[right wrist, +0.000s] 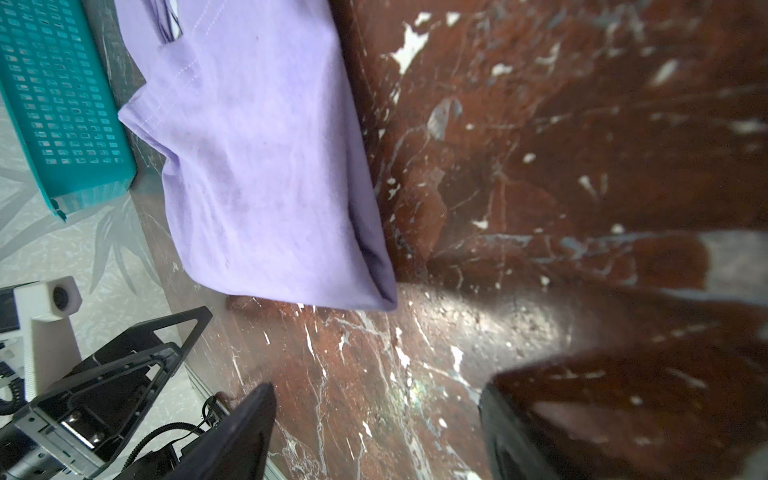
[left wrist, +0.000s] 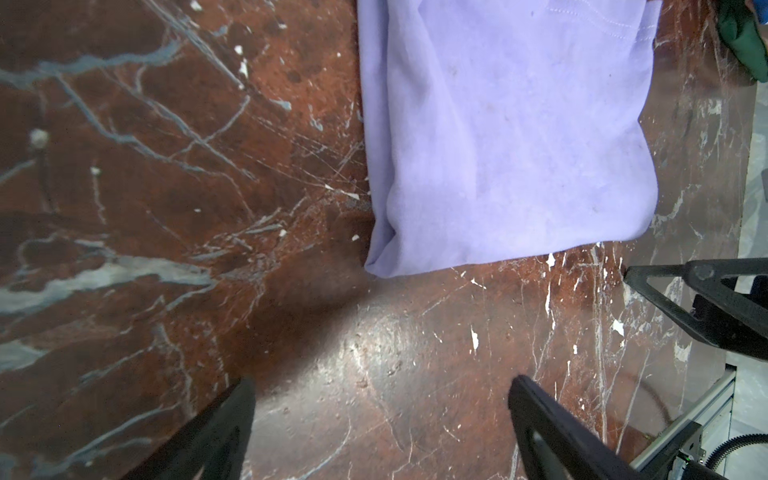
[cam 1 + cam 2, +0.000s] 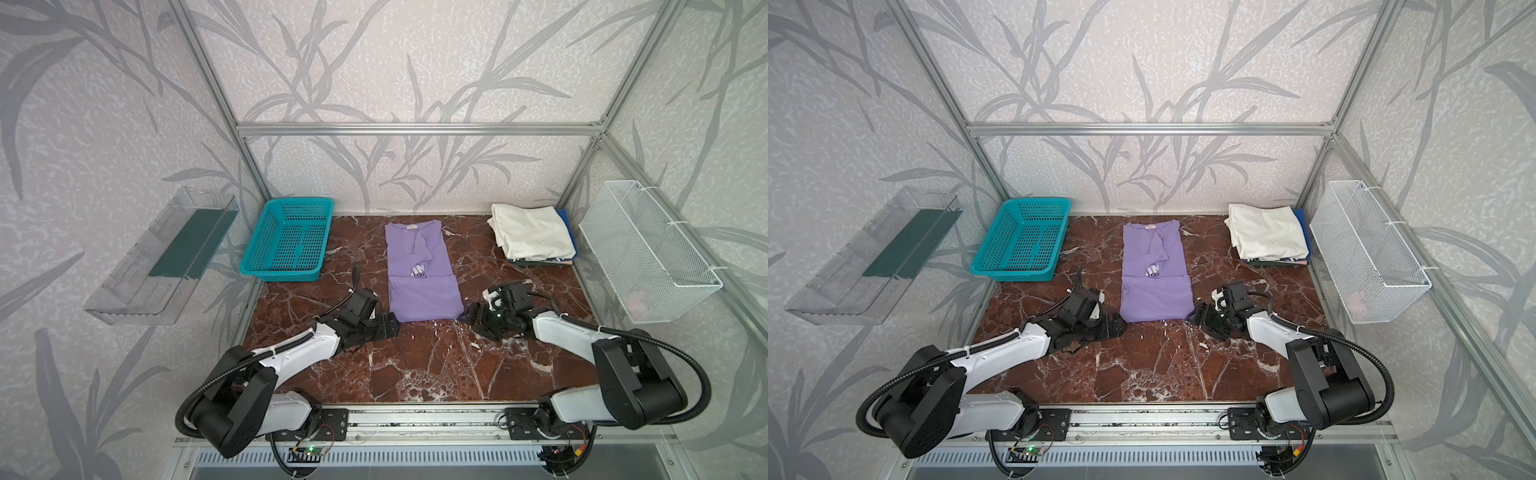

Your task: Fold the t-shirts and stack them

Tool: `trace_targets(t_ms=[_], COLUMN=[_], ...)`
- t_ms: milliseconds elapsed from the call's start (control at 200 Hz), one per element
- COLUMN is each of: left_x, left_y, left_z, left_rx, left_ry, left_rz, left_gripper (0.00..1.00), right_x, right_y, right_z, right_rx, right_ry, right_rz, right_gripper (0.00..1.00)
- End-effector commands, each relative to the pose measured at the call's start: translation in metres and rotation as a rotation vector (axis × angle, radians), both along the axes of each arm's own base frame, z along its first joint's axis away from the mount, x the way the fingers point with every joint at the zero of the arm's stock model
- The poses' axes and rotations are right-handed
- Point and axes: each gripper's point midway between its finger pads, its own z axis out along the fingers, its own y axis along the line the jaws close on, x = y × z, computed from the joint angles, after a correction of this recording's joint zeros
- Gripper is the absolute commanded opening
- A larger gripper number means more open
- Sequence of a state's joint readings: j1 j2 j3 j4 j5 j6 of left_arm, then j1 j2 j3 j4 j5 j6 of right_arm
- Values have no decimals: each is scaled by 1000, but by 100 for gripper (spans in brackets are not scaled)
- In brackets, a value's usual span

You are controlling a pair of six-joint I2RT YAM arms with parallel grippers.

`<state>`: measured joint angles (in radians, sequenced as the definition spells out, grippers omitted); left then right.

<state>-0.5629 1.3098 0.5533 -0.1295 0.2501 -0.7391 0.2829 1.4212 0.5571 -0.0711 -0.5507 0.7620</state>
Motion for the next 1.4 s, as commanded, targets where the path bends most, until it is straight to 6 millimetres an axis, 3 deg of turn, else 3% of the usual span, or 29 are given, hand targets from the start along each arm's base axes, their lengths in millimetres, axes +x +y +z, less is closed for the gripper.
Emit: trace_targets(t_ms=[0,590,755,825,960,1065,1160,1395], left_x=[-3,-4,-2,-2,-1,0,-3,-6], left_y=[-6,-20,-26,-27,-28,-30,-25,-21], left_z=[-9,-34,-40,-41,-46,-53,-60,-46], left_rx=[-21,-27,-36,-42,-29,0,50,62], left_ry=[24,109,129,133,142,167,202,197], left_rz=[-3,-35,-46,-53,-59,-96,-120,-128], left_gripper=[94,88,80,74,58,32,0,0], right_x=[0,13,19,19,22,24,24,13], right_y=[2,6,7,8,7,11,13,7], right_z=[-6,-25,-31,-33,-37,-35,-29,-16], right_rx=[15,12,7,9,-1,18,25,-16], right_ry=[13,39,49,51,51,58,42,19], right_rz=[-1,-15,-15,-12,-5,4,24,57], right_gripper=[75,65,58,51,26,9,0,0])
